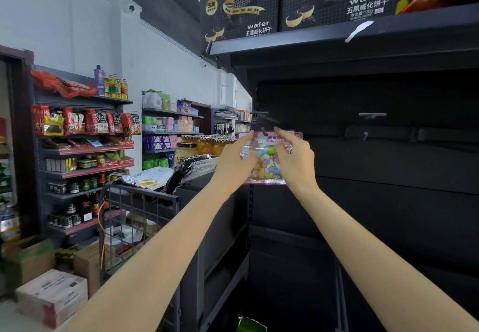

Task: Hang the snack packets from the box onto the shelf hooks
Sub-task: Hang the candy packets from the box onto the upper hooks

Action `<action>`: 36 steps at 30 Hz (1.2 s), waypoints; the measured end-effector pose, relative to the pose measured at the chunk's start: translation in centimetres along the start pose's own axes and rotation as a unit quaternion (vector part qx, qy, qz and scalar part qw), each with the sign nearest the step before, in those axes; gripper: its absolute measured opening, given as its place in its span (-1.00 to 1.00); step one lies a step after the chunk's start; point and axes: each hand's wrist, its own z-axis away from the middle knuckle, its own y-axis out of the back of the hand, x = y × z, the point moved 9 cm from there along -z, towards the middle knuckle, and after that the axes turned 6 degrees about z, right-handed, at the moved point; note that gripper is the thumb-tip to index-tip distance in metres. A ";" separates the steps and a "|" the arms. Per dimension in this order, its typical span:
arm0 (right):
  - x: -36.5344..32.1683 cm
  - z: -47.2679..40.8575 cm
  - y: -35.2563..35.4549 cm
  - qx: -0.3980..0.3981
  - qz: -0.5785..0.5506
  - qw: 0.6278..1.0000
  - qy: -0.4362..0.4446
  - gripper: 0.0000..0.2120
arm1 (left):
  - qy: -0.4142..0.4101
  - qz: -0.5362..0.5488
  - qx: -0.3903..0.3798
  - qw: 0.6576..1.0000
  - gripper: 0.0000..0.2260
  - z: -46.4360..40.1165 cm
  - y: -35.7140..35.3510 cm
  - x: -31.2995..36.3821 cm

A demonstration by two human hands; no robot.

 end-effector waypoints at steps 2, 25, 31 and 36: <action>0.7 -0.2 -0.2 -0.012 0.026 1.000 0.000 -0.58 | 0.004 -0.010 -0.005 1.000 -0.49 -0.6 -0.8 -0.6; 5.5 -3.1 -2.3 -0.090 0.320 0.943 0.031 -0.33 | 0.048 -0.096 -0.006 0.994 -0.54 -5.7 -5.1 -3.4; 2.6 -0.7 -1.8 -0.030 0.164 0.983 0.075 -0.63 | 0.004 -0.139 0.082 0.987 -0.70 -4.1 -1.8 -2.5; -0.9 2.7 -3.3 -0.087 0.029 0.993 0.076 -0.76 | -0.057 -0.143 0.115 0.981 -0.85 1.0 2.4 -0.4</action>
